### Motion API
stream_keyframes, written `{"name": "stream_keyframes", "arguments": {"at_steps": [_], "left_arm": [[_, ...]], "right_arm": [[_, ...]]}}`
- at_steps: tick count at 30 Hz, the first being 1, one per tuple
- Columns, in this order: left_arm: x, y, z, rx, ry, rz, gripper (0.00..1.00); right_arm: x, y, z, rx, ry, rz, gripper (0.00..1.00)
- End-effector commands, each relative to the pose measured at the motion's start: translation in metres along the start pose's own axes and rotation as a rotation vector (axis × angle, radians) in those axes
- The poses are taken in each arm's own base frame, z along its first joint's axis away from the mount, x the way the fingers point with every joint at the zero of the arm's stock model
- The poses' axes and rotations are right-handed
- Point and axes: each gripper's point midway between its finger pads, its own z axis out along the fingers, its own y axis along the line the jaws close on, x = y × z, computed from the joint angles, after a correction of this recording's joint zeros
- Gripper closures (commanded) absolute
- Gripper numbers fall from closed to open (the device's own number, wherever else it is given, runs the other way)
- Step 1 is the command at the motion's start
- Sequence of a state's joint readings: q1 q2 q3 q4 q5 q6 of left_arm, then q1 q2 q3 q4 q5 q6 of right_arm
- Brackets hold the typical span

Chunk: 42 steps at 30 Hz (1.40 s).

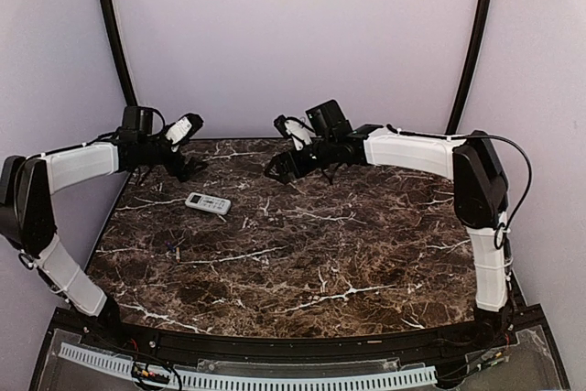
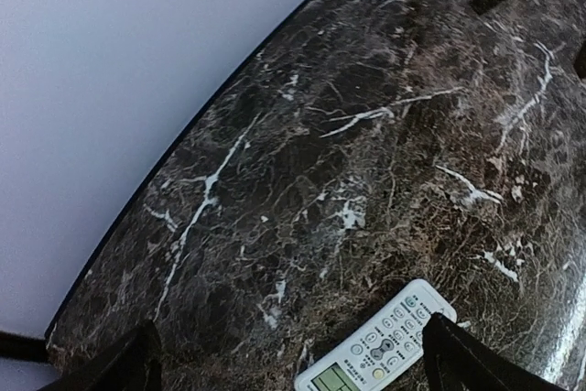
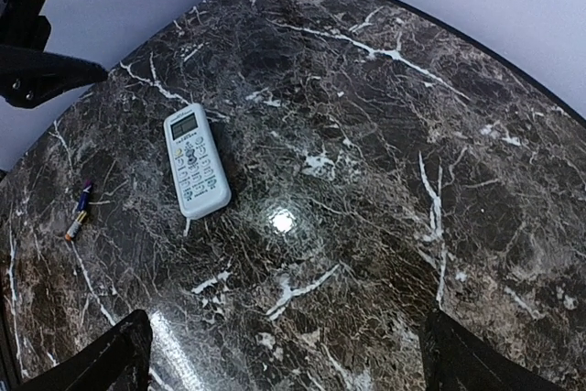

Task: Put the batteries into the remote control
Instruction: Pick up the remote control from the center of the board.

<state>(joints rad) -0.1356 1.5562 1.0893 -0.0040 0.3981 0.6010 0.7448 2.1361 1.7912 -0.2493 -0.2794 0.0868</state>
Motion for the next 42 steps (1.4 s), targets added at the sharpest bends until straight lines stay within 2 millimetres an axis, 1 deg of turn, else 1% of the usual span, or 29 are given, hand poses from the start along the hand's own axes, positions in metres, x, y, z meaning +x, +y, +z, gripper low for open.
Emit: {"name": "stream_keyframes", "arguments": {"at_steps": [1, 2, 3, 4, 5, 6, 7, 8, 9, 10, 12, 15, 16, 17, 18, 21, 26, 29, 30, 31, 32, 33, 34, 37, 38, 39, 40, 41, 42], "left_arm": [[0.03, -0.058, 0.001, 0.373, 0.119, 0.295, 0.01], [0.023, -0.05, 0.005, 0.373, 0.124, 0.314, 0.01], [0.045, -0.06, 0.013, 0.445, 0.188, 0.298, 0.01], [0.04, -0.055, 0.017, 0.451, 0.192, 0.308, 0.01], [0.059, -0.063, 0.025, 0.503, 0.243, 0.283, 0.01], [0.061, -0.066, 0.029, 0.523, 0.26, 0.279, 0.01], [0.073, -0.071, 0.037, 0.549, 0.292, 0.269, 0.01], [0.075, -0.075, 0.04, 0.569, 0.299, 0.276, 0.01], [0.084, -0.08, 0.045, 0.589, 0.319, 0.269, 0.01], [0.087, -0.085, 0.048, 0.603, 0.326, 0.273, 0.01], [0.105, -0.094, 0.055, 0.637, 0.364, 0.265, 0.01], [0.125, -0.097, 0.064, 0.632, 0.414, 0.303, 0.01], [0.127, -0.092, 0.072, 0.599, 0.415, 0.335, 0.01], [0.132, -0.093, 0.074, 0.591, 0.419, 0.344, 0.01], [0.13, -0.091, 0.079, 0.574, 0.405, 0.365, 0.01], [0.128, -0.088, 0.082, 0.555, 0.398, 0.367, 0.01], [0.134, -0.088, 0.078, 0.547, 0.44, 0.345, 0.07], [0.137, -0.089, 0.076, 0.538, 0.445, 0.337, 0.14], [0.137, -0.09, 0.075, 0.54, 0.444, 0.339, 0.19], [0.137, -0.09, 0.074, 0.541, 0.443, 0.34, 0.21], [0.137, -0.09, 0.074, 0.541, 0.443, 0.339, 0.27], [0.137, -0.091, 0.073, 0.543, 0.444, 0.336, 0.29], [0.137, -0.091, 0.073, 0.543, 0.444, 0.335, 0.35], [0.137, -0.093, 0.073, 0.549, 0.443, 0.329, 0.46], [0.137, -0.093, 0.072, 0.551, 0.443, 0.327, 0.52], [0.136, -0.093, 0.072, 0.55, 0.44, 0.324, 0.55], [0.135, -0.095, 0.071, 0.553, 0.435, 0.319, 0.62], [0.13, -0.096, 0.071, 0.554, 0.413, 0.307, 0.71], [0.128, -0.098, 0.07, 0.557, 0.402, 0.296, 0.75]], "right_arm": [[0.009, 0.0, -0.016, -0.015, 0.035, 0.002, 0.01], [0.017, -0.001, -0.016, -0.014, 0.062, 0.0, 0.01], [0.024, -0.002, -0.016, -0.01, 0.086, -0.005, 0.01], [0.034, -0.002, -0.017, -0.004, 0.118, -0.004, 0.01], [0.042, -0.004, -0.018, 0.001, 0.14, -0.006, 0.01], [0.051, -0.004, -0.021, 0.006, 0.162, -0.008, 0.01], [0.059, -0.004, -0.023, 0.01, 0.18, -0.011, 0.01], [0.066, -0.005, -0.026, 0.012, 0.194, -0.008, 0.01], [0.072, -0.004, -0.029, 0.013, 0.206, -0.005, 0.01], [0.078, -0.003, -0.031, 0.012, 0.215, -0.003, 0.01], [0.087, -0.001, -0.034, 0.001, 0.232, -0.016, 0.01], [0.094, 0.001, -0.037, -0.009, 0.244, -0.003, 0.01], [0.094, 0.002, -0.037, -0.014, 0.244, 0.003, 0.01], [0.094, 0.005, -0.037, -0.024, 0.244, 0.005, 0.01], [0.093, 0.007, -0.037, -0.035, 0.241, 0.005, 0.01], [0.091, 0.009, -0.037, -0.053, 0.235, 0.006, 0.01], [0.089, 0.006, -0.039, -0.029, 0.239, 0.001, 0.01], [0.088, 0.003, -0.042, -0.009, 0.239, -0.004, 0.02], [0.088, 0.003, -0.044, -0.004, 0.241, -0.004, 0.01], [0.088, 0.003, -0.045, 0.0, 0.239, -0.005, 0.01], [0.087, 0.003, -0.047, 0.003, 0.235, -0.007, 0.01], [0.086, 0.003, -0.049, 0.007, 0.233, -0.006, 0.01], [0.085, 0.003, -0.051, 0.011, 0.232, -0.006, 0.01], [0.081, 0.004, -0.059, 0.025, 0.222, -0.009, 0.01], [0.08, 0.003, -0.062, 0.031, 0.219, -0.009, 0.01], [0.078, 0.004, -0.064, 0.036, 0.216, -0.001, 0.01], [0.077, 0.004, -0.066, 0.042, 0.216, 0.014, 0.01], [0.075, 0.004, -0.069, 0.046, 0.213, 0.02, 0.01], [0.073, 0.004, -0.071, 0.051, 0.208, 0.026, 0.01]]}}
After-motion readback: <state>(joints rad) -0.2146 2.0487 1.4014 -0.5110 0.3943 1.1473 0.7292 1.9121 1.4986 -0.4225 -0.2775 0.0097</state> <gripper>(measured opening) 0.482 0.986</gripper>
